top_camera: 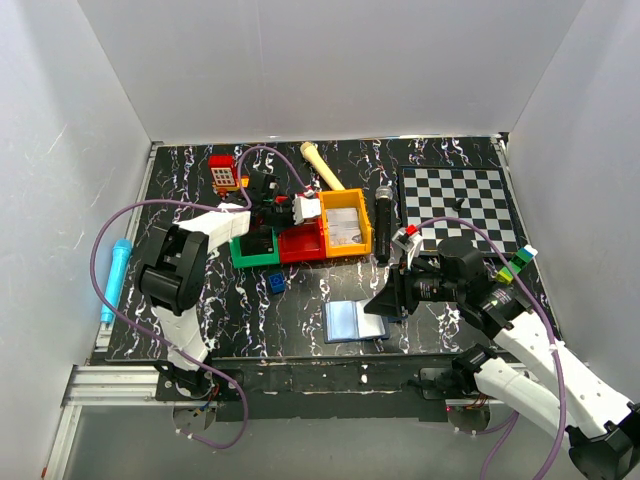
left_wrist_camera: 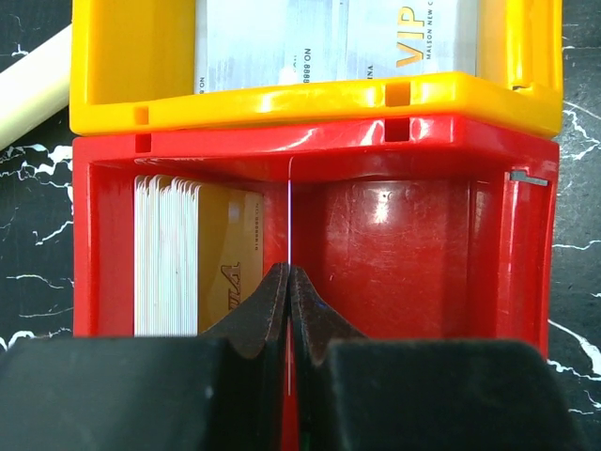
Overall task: Take the credit cards out of the card holder
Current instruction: Place the credit card in the storage box.
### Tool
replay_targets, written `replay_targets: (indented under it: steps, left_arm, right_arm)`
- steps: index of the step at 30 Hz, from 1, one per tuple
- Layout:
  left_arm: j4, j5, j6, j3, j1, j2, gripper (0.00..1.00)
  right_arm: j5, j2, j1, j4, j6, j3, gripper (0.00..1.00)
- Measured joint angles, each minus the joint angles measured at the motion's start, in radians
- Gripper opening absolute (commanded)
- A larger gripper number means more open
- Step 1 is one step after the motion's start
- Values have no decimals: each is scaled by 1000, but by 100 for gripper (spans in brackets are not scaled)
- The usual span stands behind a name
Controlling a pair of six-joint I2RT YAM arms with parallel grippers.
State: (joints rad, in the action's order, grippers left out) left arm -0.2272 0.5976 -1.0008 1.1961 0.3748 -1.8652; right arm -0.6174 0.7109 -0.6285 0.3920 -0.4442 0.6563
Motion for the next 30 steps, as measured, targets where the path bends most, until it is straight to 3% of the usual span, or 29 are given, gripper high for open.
replay_targets:
  steps: [22,30]
  left_arm:
    - [48,-38,35,14,-3,-24,0]
    - [53,-38,44,17,-5,-29,10]
  right_arm:
    - [10,7,0,2,3,0,54]
    - [13,12,0,2,7,0,54]
